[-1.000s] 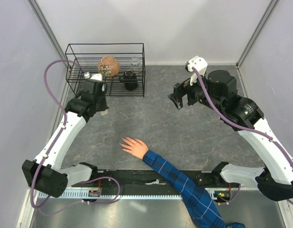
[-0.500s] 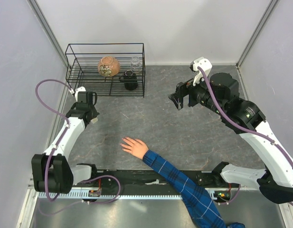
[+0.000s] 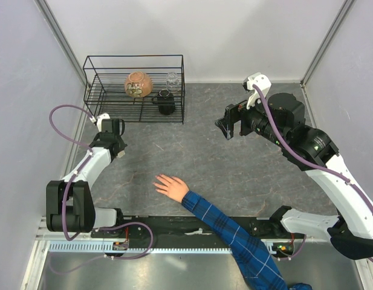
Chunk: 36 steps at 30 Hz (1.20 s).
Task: Paint the nails
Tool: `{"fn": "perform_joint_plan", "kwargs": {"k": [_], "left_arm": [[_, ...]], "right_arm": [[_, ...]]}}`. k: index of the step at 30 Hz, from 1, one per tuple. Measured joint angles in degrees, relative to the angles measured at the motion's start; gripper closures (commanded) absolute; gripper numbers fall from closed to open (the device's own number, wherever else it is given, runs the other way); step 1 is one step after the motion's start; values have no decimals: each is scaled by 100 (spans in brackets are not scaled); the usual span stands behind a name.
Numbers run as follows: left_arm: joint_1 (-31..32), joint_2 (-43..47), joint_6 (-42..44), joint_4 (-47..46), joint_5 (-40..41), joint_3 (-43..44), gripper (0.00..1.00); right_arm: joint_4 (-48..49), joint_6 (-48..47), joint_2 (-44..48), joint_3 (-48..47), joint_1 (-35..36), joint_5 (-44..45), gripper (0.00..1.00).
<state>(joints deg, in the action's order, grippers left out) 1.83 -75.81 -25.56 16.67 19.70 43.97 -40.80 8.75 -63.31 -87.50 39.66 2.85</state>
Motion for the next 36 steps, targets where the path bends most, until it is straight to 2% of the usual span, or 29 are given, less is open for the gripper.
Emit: {"fn": "perform_joint_plan", "kwargs": {"k": [14,16,25,32,36], "left_arm": [[0,-352,2,-490,162,-120,98],[0,-376,2,-505,175,-131,94],[0,-378,4,-590,175,-199,69],[0,-282,11,-560,175,-199,39],[0,-17,-9,-278,186,-111,31]], "right_arm": [[0,-50,-44,11,0,-31,2],[0,-59,-44,11,0,-44,2],[0,-57,-44,11,0,-61,2],[2,-55,-44,11,0,-96,2],[0,4,-44,11,0,22,2]]}}
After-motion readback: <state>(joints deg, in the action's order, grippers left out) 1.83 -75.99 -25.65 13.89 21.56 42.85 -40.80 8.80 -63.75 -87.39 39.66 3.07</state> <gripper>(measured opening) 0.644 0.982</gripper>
